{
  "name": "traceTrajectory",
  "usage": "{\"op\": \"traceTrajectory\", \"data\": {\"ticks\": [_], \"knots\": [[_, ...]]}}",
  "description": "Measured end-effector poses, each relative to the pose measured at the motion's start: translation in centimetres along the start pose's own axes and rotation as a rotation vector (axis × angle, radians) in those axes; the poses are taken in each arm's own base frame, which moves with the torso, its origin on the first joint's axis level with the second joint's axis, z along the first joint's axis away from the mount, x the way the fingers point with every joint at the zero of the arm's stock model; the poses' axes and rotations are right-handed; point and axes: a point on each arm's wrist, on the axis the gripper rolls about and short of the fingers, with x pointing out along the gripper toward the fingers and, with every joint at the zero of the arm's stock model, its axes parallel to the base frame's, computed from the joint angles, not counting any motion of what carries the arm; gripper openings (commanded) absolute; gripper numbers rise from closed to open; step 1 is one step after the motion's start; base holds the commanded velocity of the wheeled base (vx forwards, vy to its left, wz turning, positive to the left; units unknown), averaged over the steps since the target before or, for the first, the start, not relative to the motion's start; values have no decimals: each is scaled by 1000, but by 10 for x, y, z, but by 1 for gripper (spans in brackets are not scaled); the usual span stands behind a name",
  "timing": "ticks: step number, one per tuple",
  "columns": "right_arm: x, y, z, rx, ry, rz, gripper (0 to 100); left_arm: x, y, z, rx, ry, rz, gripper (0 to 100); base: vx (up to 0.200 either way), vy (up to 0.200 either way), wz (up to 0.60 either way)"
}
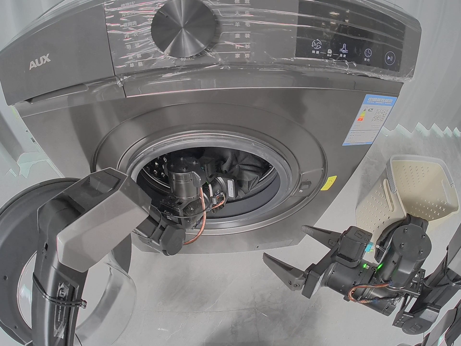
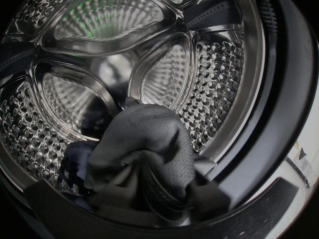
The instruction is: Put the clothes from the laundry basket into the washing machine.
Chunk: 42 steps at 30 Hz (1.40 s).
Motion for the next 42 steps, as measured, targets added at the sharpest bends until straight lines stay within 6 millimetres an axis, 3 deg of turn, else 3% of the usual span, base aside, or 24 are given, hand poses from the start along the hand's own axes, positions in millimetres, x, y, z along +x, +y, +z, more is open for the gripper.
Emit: {"op": "traceTrajectory", "data": {"ticks": [9, 17, 25, 26, 34, 42], "knots": [[0, 1, -1, -1, 4, 4, 100, 33, 9, -8, 3, -90, 54, 0, 0, 0, 0], [1, 1, -1, -1, 5, 5, 100, 61, 33, 1, 8, -211, 169, 0, 0, 0, 0], [1, 1, -2, -1, 6, 5, 100, 71, 56, -3, 8, -253, 242, 0, 0, 0, 0], [1, 1, -2, 0, 6, 5, 100, 71, 56, -4, 8, -250, 242, 100, 0, 0, 0], [1, 0, -2, -1, 6, 3, 100, 69, 52, -11, 2, -230, 232, 100, 0, 0, 0], [1, 0, -2, -1, 7, 3, 100, 54, 42, -13, 5, -165, 211, 100, 0, 0, 0]]}}
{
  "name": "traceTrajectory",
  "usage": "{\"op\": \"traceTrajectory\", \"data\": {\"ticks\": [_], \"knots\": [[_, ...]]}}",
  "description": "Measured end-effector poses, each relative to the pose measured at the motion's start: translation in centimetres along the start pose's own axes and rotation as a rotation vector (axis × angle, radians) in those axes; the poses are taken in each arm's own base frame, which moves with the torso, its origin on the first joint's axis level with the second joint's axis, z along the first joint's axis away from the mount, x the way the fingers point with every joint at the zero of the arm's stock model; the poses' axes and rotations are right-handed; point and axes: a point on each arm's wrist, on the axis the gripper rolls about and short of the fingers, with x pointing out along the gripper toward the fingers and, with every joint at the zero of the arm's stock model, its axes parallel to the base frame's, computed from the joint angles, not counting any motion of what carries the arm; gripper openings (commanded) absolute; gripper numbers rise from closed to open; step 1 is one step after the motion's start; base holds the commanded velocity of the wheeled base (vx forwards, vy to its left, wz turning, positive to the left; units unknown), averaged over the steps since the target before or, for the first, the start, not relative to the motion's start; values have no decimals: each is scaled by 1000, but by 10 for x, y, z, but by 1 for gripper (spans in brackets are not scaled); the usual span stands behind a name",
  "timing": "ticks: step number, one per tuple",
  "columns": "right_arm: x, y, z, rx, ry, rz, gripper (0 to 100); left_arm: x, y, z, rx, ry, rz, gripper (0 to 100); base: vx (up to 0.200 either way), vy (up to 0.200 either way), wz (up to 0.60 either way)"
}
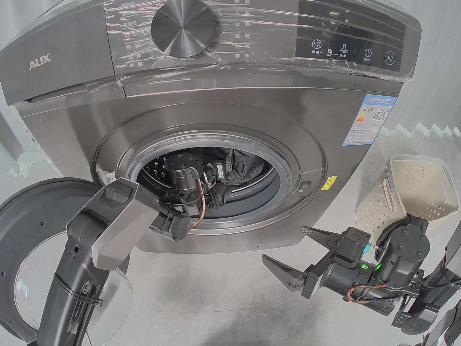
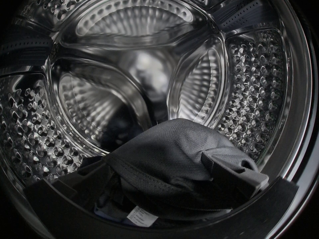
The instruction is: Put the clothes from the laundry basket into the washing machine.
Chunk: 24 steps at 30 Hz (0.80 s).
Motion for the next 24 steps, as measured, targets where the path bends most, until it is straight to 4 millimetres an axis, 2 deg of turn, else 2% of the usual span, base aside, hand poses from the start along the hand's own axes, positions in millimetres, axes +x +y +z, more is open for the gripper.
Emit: {"op": "traceTrajectory", "data": {"ticks": [6, 10, 16, 24], "knots": [[0, 0, 0, 0, -1, -2, 100, -16, -10, 9, 2, 28, -27, 100, 0, 0, 0], [0, -1, 0, 0, -1, -4, 100, -34, -13, 11, 14, 81, -52, 100, 0, 0, 0], [-1, -1, 0, 1, 1, -5, 100, -73, -18, 13, 35, 162, -94, 100, 0, 0, 0], [-3, -2, -1, 1, 7, -9, 100, -130, -35, 21, 48, 195, -191, 100, 0, 0, 0]]}}
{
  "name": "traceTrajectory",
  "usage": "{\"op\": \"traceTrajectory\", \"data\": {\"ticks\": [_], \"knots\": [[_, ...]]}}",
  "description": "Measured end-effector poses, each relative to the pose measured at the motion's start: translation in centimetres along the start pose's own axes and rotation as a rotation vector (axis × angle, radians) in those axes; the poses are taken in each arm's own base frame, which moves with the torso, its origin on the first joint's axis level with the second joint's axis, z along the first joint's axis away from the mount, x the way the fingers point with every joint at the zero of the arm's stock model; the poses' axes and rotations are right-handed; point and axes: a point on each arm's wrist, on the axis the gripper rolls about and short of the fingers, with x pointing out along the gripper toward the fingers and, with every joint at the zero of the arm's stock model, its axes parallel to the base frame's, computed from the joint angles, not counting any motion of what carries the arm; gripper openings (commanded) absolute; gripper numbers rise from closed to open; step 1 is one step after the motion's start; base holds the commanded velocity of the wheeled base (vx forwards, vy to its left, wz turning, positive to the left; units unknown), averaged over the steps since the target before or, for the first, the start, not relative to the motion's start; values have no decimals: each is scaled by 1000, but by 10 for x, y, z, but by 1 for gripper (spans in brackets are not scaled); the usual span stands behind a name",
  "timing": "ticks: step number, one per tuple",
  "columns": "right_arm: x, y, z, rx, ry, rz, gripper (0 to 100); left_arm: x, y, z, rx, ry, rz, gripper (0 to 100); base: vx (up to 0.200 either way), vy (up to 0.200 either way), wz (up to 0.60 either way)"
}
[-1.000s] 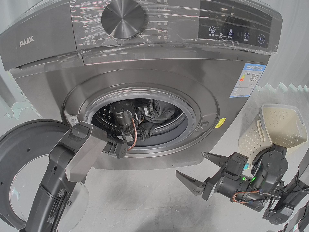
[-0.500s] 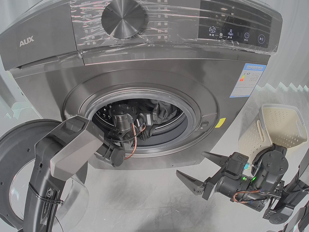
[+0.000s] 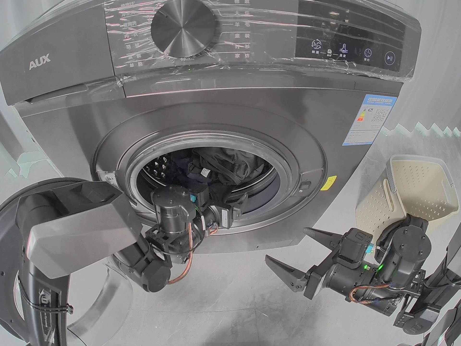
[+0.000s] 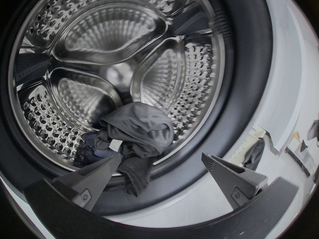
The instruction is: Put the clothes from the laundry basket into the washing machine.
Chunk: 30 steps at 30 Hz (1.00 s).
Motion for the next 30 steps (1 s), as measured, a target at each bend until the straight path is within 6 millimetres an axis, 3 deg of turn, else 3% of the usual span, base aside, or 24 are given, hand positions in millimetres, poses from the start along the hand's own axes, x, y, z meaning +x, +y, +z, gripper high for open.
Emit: {"op": "traceTrajectory", "data": {"ticks": [7, 12, 17, 23, 30], "knots": [[-7, -3, -1, -1, 10, -10, 100, -49, -21, 0, 3, 27, -83, 100, 0, 0, 0], [-18, -6, 1, 0, 10, -25, 100, -89, -28, 14, -12, 26, -129, 100, 0, 0, 0], [-32, -16, 6, 4, -7, -83, 100, -128, -25, 38, -31, -7, -152, 100, 0, 0, 0], [-51, -36, 18, 15, -65, -190, 100, -172, -16, 54, -44, -25, -154, 100, 0, 0, 0], [-76, -46, 29, 15, -129, -265, 100, -206, -4, 71, -56, -88, -140, 100, 0, 0, 0]]}}
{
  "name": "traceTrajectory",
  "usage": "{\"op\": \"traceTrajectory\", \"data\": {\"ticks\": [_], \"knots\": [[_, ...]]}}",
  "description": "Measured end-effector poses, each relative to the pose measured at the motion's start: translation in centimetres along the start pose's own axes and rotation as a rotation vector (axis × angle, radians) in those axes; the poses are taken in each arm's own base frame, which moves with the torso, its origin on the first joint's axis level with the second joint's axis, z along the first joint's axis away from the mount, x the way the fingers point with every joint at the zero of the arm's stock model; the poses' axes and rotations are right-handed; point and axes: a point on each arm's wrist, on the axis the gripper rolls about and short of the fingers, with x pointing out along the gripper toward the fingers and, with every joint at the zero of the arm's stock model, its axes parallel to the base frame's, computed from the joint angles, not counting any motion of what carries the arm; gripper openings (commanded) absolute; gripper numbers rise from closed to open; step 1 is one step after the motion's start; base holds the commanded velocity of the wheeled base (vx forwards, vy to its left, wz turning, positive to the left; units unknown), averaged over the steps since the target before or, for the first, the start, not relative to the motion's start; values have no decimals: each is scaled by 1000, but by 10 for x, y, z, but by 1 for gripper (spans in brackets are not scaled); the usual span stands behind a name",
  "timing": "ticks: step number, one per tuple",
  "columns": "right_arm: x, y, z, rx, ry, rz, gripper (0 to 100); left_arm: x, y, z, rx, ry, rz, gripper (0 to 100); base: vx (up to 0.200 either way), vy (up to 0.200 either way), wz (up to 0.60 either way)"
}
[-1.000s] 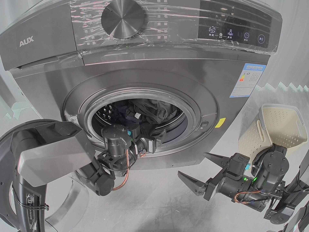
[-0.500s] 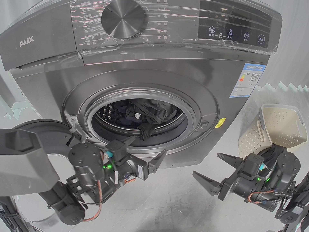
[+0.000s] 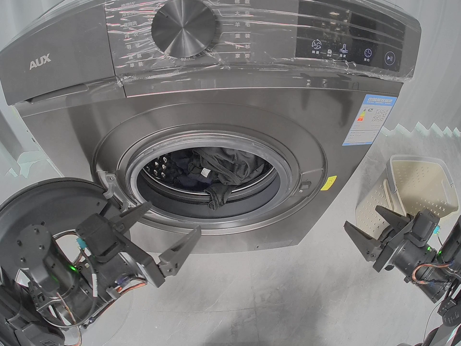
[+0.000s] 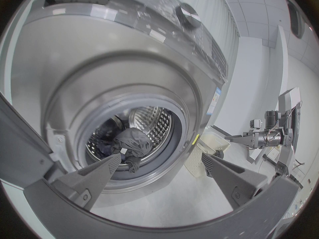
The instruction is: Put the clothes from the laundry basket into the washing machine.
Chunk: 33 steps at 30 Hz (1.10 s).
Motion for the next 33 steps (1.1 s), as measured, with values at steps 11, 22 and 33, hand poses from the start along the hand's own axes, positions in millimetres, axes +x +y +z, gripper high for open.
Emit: {"op": "traceTrajectory", "data": {"ticks": [11, 22, 33], "knots": [[-23, -13, 12, -26, -17, -94, 100, -34, 13, 15, 4, -70, 51, 100, -55, 0, 0], [-49, -25, 22, -78, -45, -193, 100, -62, 22, 23, 28, -83, 108, 100, -200, 0, 0], [-81, -32, 24, -108, -39, -273, 100, -106, 25, 27, 53, -28, 147, 100, -200, 0, 0]]}}
